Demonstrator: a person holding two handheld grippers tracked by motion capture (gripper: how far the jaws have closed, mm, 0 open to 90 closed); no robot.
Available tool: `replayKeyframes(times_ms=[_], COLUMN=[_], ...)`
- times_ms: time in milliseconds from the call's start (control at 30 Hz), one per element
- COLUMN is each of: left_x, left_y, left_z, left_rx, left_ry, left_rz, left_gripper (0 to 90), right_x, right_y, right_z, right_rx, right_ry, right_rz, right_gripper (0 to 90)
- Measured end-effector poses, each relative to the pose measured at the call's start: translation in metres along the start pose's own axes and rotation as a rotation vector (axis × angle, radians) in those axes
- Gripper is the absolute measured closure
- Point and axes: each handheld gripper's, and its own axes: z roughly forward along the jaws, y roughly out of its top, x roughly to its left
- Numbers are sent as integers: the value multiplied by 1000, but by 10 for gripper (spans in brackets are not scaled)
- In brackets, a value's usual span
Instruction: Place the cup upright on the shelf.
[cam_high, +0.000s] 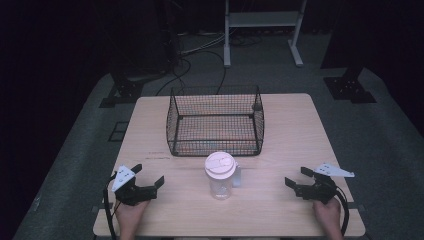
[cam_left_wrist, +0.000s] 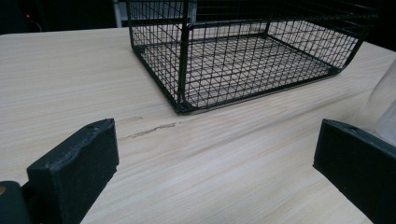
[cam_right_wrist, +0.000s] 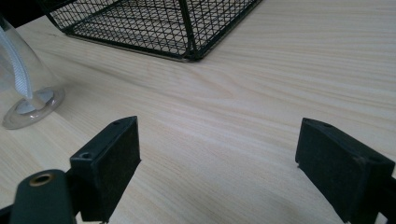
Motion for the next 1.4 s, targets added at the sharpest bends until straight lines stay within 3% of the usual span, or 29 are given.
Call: replayKeyframes(times_ms=[367, 700, 967, 1133, 1400], left_x=[-5, -17, -29, -39, -52], left_y=[2, 21, 34, 43, 61], left_z=[0, -6, -7, -10, -14], left_rx=[-14, -37, 11, 11, 21], left_ry=[-38, -81, -130, -164, -234], left_rz=[-1, 73, 151, 197, 234], left_gripper=[0, 0, 0, 0, 0], right_x=[0, 1, 1, 1, 1], right_y=[0, 0, 0, 0, 0], right_z=[0, 1, 1, 1, 1], right_rx=[2, 8, 8, 10, 11], right_ry=[3, -3, -3, -1, 0], right_rz=[-2, -4, -6, -4, -3], right_gripper=[129, 129, 129, 129, 129])
